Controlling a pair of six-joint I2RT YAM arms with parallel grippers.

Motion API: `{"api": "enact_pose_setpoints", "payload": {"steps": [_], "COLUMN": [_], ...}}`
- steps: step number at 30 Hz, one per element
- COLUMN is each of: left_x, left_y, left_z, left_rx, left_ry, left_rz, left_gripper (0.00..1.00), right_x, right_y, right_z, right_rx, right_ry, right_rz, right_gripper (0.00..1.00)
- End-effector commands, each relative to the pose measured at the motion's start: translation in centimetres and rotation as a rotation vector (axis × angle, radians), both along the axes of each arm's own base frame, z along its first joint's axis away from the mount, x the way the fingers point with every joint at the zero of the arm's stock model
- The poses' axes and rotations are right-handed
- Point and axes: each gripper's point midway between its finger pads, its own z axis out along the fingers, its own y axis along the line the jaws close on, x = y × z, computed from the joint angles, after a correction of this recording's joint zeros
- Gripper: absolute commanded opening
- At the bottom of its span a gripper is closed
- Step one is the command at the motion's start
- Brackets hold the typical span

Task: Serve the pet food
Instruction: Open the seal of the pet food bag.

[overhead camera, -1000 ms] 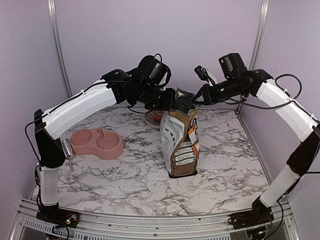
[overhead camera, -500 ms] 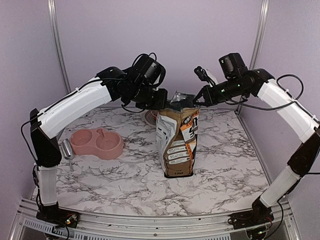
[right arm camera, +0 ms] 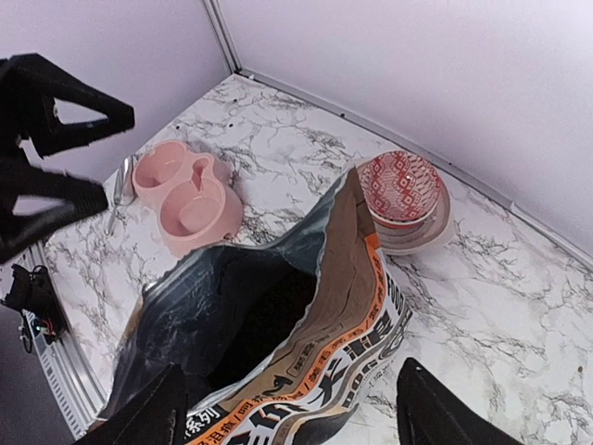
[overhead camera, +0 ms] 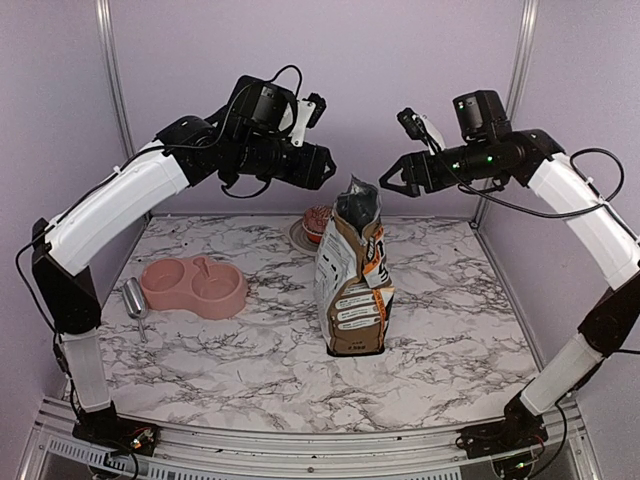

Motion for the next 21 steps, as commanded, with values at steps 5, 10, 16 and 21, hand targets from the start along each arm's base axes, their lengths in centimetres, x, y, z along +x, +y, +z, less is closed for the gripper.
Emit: {"api": "enact_pose_setpoints", "payload": {"steps": [5, 10, 16, 21], "left_x": [-0.4, 0.1, 2.5, 3.6], "left_y": [-3.9, -4.7, -4.5, -4.2], "left_z": [-1.2, -2.8, -5.3, -6.6], "left_rx": [0.059, 0.083, 0.179, 0.243], "left_ry": [-0.051, -0.038, -0.066, -0.085], "left_rz": [-0.206, -0.215, -0.131, -0.094], "left_gripper": [0.65, 0.66, 0.56, 0.37], "right_x": [2.4, 2.8, 3.3, 3.5], "right_y": [0.4, 1.0, 1.9, 2.3], "right_z": [2.0, 1.2, -0.4, -1.0], "right_rx": [0.006, 0.004, -0.021, -0.025], "right_ry": [-0.075, -0.059, -0.029, -0.018], "right_rz": [-0.034, -0.028, -0.025, -0.02], "right_gripper": [0.78, 0.78, 0.77, 0.75]}}
